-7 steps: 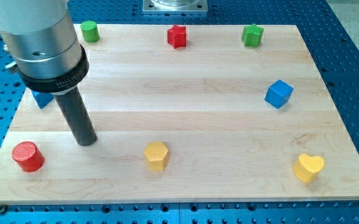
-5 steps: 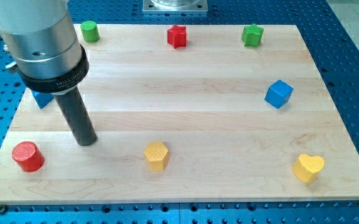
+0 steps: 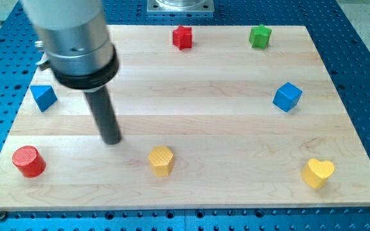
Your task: Push the green star into the red star
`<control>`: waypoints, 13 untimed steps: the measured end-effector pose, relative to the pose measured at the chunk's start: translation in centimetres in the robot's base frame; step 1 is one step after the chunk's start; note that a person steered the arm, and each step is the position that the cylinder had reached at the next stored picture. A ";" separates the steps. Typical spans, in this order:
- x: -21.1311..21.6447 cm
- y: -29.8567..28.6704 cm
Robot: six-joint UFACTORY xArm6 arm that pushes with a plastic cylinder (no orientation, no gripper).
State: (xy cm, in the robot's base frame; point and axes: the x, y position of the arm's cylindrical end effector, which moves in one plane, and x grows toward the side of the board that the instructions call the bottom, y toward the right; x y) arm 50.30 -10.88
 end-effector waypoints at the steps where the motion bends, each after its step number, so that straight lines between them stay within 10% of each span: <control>1: -0.6 1.3; 3: -2.9 4.3; 8: -22.6 38.2; 13: -24.5 18.4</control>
State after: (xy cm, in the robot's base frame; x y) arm 25.81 7.56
